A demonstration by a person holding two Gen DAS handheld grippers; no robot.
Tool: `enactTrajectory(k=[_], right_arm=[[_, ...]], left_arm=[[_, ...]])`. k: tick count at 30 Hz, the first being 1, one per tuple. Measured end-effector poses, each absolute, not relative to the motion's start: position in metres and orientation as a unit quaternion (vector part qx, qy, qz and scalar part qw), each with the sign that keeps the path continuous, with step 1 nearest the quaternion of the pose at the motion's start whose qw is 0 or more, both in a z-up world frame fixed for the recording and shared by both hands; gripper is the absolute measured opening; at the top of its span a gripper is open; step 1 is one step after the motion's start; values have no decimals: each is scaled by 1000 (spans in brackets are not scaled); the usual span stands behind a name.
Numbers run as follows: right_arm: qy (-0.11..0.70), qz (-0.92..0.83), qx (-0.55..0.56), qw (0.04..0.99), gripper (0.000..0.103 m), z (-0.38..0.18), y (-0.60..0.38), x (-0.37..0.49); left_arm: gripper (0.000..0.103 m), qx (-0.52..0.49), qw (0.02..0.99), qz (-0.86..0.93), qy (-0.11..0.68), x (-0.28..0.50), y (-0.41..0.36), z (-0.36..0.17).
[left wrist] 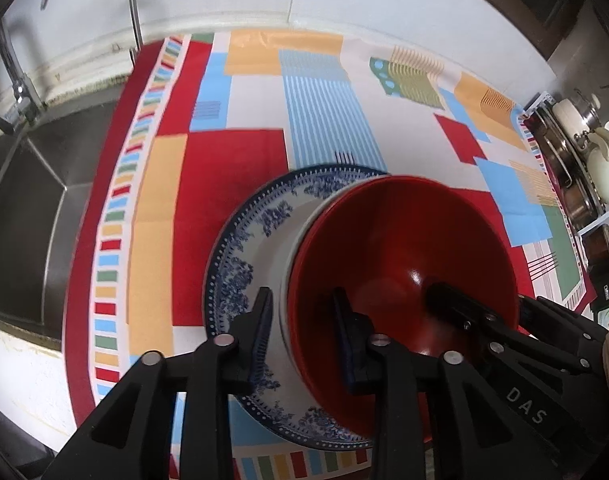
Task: Organize plates and bowls
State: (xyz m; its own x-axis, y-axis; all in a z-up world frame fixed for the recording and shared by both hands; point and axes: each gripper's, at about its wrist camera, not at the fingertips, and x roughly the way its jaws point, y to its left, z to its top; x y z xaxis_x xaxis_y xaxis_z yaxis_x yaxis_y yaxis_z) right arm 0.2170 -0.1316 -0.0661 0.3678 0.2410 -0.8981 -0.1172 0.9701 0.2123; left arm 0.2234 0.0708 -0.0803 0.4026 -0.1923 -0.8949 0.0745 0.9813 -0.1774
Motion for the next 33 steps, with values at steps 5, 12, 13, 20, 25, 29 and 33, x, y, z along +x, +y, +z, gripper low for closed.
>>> enactTrajectory(k=[5, 12, 13, 20, 25, 29, 33], right_arm=[[523, 96, 67, 844, 45, -49, -137, 205], [447, 48, 76, 890, 73, -15, -157, 175], [436, 42, 75, 896, 77, -11, -160, 171], [377, 28, 37, 925, 86, 3, -169, 136], [367, 40, 22, 929, 87, 6, -176, 105], [357, 45, 22, 933, 90, 9, -187, 77], [348, 40, 30, 936, 90, 12, -202, 47]], left_arm=[[54, -47, 863, -77, 496, 209, 72, -57], [85, -16, 905, -60, 422, 176, 71, -27], [91, -10, 910, -54, 410, 168, 72, -25], [98, 19, 928, -24, 371, 122, 68, -21], [102, 9, 938, 10, 345, 86, 63, -15], [103, 0, 945, 25, 327, 60, 55, -8], [103, -2, 951, 35, 307, 29, 43, -1]])
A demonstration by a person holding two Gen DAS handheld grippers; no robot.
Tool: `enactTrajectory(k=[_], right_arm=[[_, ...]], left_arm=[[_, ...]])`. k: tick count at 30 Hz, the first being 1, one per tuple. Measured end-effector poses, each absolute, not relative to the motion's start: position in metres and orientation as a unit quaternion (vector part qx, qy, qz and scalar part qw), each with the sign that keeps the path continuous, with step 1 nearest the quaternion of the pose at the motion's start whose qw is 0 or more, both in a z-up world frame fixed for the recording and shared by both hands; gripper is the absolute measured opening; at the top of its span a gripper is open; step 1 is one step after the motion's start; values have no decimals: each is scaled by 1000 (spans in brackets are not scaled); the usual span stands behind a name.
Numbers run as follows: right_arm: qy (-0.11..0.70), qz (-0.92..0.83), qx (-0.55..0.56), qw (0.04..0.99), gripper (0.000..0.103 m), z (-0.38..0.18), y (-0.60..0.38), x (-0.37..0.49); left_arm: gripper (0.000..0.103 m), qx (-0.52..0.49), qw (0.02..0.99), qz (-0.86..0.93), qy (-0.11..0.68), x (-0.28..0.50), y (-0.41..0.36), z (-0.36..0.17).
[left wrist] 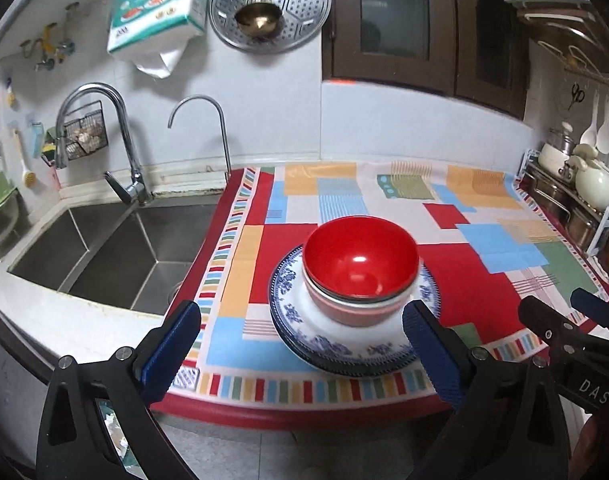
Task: Organize plates and bowls
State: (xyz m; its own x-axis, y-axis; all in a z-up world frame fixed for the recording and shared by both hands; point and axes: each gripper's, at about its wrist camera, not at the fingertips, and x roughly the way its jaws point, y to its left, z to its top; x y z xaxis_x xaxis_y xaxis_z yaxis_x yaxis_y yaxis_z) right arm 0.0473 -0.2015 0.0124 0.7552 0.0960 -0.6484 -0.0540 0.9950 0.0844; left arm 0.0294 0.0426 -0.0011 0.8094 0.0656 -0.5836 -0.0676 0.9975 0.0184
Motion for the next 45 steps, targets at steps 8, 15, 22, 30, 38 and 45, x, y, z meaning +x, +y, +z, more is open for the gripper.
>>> enactTrajectory(k=[8, 15, 22, 30, 38, 45], right_arm=[[330, 26, 40, 943, 92, 20, -230, -3], [312, 29, 37, 949, 92, 28, -246, -42], [298, 34, 37, 953, 92, 34, -254, -70], [290, 40, 41, 955, 92, 35, -260, -92], [283, 42, 44, 957, 92, 37, -261, -103], [281, 48, 41, 958, 92, 37, -260, -107]], left_arm=[[103, 3, 955, 41, 293, -21, 21, 4], [103, -1, 959, 44, 280, -60, 10, 9], [103, -2, 963, 48, 266, -89, 3, 14], [103, -3, 964, 44, 261, -105, 0, 17], [103, -3, 966, 46, 256, -115, -2, 19], [103, -5, 966, 48, 255, -119, -3, 20]])
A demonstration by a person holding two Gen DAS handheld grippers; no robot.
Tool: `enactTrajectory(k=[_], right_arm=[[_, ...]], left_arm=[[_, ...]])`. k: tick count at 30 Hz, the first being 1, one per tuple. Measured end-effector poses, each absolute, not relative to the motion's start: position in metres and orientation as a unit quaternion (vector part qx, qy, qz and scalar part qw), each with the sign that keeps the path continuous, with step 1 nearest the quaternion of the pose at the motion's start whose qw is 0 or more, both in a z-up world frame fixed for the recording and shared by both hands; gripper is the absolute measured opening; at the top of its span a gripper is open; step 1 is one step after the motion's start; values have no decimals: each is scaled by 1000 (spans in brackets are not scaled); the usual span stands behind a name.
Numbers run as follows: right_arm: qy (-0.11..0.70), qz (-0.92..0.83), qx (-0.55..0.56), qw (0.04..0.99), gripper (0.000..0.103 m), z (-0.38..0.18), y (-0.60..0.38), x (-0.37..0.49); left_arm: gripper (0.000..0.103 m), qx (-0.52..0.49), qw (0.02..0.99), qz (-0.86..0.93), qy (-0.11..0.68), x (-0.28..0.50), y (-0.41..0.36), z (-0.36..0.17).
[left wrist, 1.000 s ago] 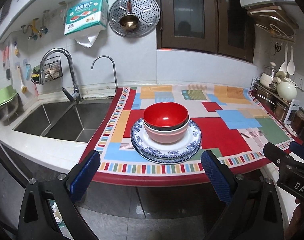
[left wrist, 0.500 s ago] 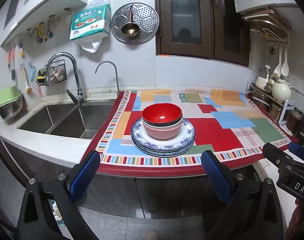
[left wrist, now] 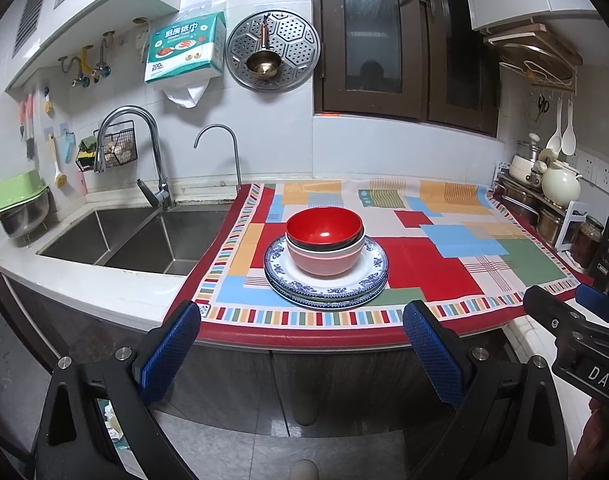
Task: Organize plates and bowls
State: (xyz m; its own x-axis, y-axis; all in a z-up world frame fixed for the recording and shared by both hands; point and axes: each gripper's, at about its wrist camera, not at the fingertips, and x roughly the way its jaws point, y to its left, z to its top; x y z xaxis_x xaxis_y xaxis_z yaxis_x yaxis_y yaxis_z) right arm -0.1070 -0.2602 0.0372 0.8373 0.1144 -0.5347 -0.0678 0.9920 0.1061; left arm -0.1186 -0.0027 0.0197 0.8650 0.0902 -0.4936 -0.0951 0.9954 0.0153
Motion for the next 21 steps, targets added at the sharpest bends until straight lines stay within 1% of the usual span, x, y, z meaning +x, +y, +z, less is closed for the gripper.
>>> enactTrajectory(k=[21], right_arm=[[282, 59, 40, 957, 92, 37, -260, -113]], left_arm=[[103, -5, 965, 51, 257, -128, -4, 20]])
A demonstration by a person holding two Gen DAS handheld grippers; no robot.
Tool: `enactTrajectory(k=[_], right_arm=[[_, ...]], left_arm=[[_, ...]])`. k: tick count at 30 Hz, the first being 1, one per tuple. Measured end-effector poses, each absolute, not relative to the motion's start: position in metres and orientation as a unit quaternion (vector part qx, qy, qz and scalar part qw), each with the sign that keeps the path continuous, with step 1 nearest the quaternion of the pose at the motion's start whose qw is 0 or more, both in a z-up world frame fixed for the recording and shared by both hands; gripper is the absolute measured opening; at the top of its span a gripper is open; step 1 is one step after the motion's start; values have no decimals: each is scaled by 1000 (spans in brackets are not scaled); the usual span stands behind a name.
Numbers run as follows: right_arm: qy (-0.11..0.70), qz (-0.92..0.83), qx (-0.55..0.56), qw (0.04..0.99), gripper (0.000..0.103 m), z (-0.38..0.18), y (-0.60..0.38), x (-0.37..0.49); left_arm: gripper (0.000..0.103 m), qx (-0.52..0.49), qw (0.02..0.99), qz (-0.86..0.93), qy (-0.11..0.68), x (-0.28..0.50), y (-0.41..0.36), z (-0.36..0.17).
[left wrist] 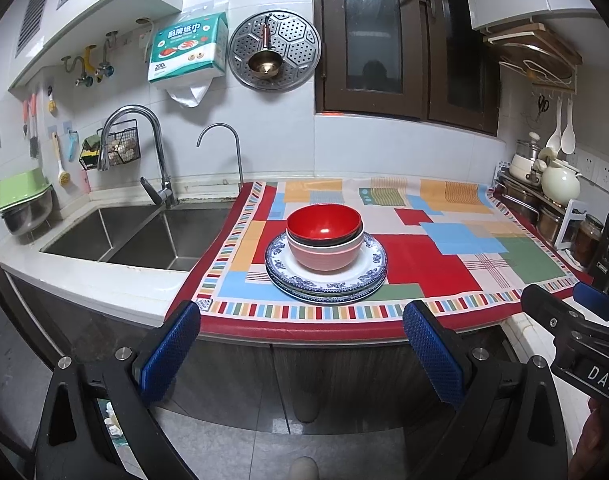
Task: Organize plates and bowls
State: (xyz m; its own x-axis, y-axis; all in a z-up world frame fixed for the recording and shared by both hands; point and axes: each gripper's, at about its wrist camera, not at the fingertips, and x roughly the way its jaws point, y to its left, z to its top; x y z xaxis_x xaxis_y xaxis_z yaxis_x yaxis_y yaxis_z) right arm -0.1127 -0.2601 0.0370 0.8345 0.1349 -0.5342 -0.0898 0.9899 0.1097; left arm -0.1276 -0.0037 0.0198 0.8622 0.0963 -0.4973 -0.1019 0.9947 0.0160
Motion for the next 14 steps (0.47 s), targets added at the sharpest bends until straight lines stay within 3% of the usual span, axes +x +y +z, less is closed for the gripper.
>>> enactTrajectory(k=[14], right_arm=[[283, 59, 39, 957, 92, 38, -258, -114]], left_arm=[[103, -8, 964, 58, 260, -133, -5, 18]])
